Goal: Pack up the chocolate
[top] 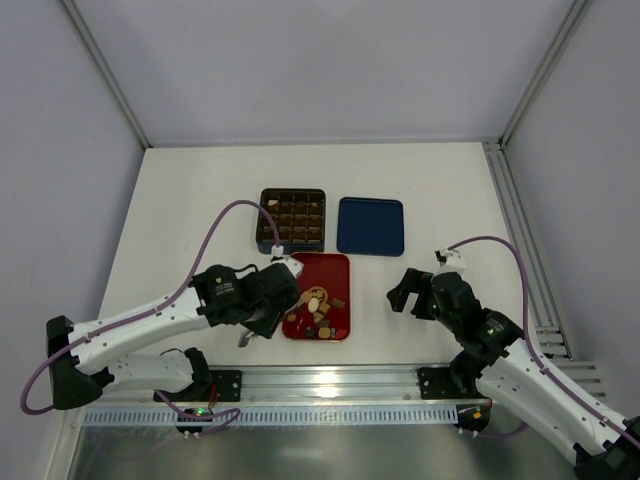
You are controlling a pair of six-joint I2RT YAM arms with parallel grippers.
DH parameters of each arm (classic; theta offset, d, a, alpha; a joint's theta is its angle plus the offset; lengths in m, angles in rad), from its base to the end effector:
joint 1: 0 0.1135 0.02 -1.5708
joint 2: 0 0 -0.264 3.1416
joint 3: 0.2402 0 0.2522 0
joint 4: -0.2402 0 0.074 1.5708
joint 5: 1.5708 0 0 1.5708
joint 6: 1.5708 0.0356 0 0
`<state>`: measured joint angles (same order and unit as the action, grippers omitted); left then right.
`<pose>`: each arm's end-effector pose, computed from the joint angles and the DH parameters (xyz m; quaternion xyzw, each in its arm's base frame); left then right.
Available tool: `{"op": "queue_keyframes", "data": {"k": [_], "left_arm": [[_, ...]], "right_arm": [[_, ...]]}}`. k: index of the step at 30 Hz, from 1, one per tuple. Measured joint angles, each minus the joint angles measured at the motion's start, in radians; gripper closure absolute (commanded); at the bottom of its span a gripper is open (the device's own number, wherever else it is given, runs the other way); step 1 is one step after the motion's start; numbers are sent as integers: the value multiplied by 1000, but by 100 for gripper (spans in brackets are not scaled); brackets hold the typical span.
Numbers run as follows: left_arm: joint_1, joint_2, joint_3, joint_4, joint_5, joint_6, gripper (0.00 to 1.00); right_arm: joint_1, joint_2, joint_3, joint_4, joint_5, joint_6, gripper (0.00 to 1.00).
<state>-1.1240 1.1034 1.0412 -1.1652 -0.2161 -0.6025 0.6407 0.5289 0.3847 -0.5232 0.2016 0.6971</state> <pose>0.0872 -0.1643 0.2914 0.2347 0.9512 -0.0600 0.1912 0.1074 0.0712 0.2035 0.0692 0.8935 0.1983 0.3968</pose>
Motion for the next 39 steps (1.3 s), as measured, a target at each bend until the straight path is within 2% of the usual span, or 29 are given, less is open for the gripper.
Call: {"op": "queue_keyframes", "data": {"k": [39], "left_arm": [[-33, 101, 6, 8, -1, 1, 62]], "right_arm": [[0, -36, -4, -2, 1, 10, 0]]}}
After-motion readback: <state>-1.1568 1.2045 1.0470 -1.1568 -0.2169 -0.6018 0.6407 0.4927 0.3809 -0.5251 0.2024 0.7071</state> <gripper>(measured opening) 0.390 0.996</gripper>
